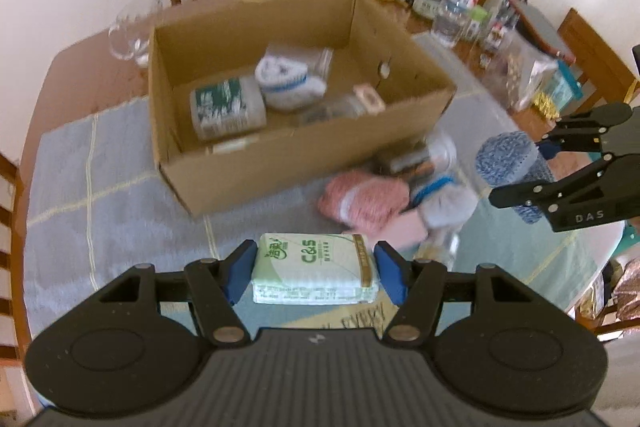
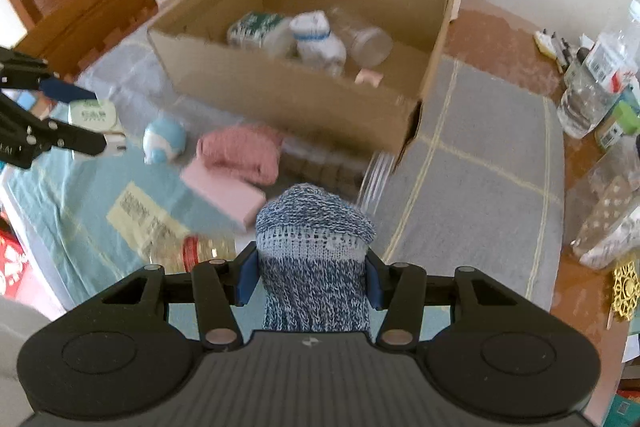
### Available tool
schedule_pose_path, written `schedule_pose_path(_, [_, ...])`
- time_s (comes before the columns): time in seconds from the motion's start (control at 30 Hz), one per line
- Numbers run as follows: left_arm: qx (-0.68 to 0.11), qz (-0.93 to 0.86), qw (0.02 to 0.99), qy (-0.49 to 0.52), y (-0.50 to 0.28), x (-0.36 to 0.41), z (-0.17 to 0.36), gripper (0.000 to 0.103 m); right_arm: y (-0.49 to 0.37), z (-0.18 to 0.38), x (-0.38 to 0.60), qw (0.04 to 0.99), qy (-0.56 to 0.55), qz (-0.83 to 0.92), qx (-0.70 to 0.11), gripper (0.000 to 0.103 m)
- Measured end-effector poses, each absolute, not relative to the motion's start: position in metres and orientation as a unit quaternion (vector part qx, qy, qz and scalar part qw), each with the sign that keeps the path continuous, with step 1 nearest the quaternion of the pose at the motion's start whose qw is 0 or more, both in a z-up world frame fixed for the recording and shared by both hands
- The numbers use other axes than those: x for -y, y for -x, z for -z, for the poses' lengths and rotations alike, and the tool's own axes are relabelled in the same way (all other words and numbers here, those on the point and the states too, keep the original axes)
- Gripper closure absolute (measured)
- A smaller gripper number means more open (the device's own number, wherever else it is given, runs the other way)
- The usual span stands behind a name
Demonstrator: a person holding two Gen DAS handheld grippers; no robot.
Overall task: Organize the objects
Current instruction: 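Carry tissue pack with left gripper into box while right gripper drops knit sock inside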
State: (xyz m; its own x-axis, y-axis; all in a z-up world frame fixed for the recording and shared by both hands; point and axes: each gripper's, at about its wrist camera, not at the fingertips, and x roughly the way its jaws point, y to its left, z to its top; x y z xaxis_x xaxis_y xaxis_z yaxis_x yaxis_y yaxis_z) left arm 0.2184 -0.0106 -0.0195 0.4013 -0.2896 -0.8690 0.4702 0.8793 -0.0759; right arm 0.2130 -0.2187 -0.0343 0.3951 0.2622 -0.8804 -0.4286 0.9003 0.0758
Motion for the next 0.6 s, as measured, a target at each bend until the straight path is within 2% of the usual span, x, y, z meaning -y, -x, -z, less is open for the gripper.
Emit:
schedule_pose_path(0.53, [-0.436, 0.221, 0.869, -0.084, -0.291, 0.028, -0.021, 0.039, -0.269, -0.022, 0.213, 0.865, 0.093, -0.205, -0.448, 0.046])
schedule_pose_path(0.57, [-0.436, 0.217, 0.870, -0.078, -0.296, 0.029, -0.021, 0.034, -0.273, -0.024, 0.213, 0.866, 0.093, -0.206, -0.445, 0.046])
schedule_pose_path(0.6, [-0.438, 0.210, 0.871, -0.073, -0.300, 0.029, -0.021, 0.024, -0.276, -0.025, 0.212, 0.868, 0.094, -0.206, -0.443, 0.046])
